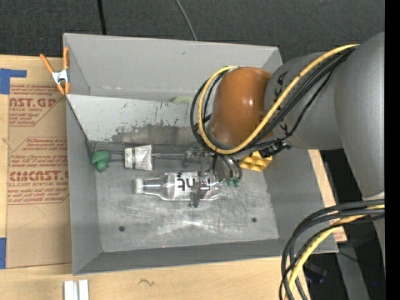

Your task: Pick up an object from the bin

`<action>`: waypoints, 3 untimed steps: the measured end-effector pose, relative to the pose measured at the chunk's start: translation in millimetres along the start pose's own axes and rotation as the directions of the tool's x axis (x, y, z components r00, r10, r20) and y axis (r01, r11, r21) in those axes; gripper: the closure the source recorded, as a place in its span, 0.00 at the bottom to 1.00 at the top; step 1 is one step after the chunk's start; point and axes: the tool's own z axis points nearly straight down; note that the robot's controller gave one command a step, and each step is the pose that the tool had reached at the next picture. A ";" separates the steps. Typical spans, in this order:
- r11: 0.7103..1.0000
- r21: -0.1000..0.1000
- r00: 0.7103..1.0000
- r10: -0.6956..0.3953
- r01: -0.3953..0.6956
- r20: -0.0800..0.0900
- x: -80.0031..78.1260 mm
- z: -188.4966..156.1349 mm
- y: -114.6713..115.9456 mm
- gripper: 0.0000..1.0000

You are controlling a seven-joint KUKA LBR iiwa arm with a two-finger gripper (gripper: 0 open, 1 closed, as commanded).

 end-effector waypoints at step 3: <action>0.996 0.001 0.996 -0.085 0.085 0.000 -5.2 47.5 0.9 1.00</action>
Offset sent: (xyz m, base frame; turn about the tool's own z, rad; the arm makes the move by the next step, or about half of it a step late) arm 0.0038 0.0007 -0.0501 -0.0852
